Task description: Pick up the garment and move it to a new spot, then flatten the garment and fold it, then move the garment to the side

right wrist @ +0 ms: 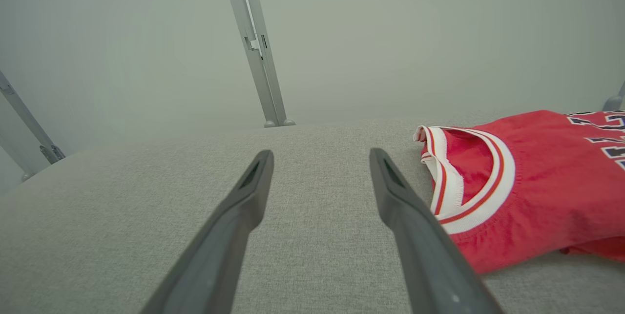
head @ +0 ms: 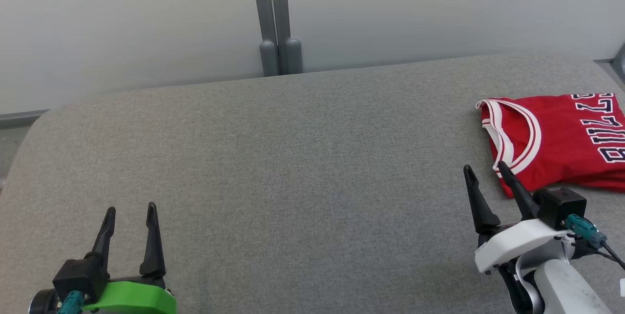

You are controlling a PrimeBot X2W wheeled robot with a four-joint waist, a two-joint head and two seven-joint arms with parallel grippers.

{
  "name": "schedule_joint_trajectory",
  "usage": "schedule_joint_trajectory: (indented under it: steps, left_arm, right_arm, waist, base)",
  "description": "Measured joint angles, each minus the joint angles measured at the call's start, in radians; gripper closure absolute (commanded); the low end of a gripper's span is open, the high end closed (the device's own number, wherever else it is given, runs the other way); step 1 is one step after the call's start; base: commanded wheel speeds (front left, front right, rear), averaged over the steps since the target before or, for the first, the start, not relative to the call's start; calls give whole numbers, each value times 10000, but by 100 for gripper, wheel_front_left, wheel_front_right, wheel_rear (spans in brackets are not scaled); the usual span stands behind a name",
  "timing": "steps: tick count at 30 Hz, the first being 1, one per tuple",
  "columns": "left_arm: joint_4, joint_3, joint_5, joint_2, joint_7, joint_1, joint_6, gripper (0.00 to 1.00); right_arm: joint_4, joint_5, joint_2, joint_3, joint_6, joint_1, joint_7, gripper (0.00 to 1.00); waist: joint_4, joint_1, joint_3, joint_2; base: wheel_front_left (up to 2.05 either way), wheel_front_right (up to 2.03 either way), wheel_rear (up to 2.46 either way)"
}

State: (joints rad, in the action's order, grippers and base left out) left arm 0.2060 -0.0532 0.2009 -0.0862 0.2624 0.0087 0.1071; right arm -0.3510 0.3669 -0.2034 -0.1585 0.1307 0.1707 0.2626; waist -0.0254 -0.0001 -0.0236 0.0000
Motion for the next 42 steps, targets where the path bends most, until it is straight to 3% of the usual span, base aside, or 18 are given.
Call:
schedule_joint_trajectory:
  steps: [12,13,18,42]
  left_arm:
    - [82,-98,-58,94,0,-30,128,0]
    - [134,-92,-23,102,-2,-19,136,100]
    - [587,-82,96,194,-165,234,144,100]
    - [539,-207,4311,261,-1218,-22,148,100]
  right_arm:
    - [-96,86,-12,-132,0,40,0,0]
    - [-123,86,4,-140,0,16,-2,100]
    - [-451,198,157,-173,0,-380,-90,100]
    - [-36,3864,581,685,-2,-424,-1181,100]
  waist:
    - [-150,0,27,0]
    - [-156,0,31,0]
    - [-155,0,33,0]
    - [-74,0,80,0]
  base:
    - [0,0,0]
    - [0,0,0]
    - [0,0,0]
    - [0,0,0]
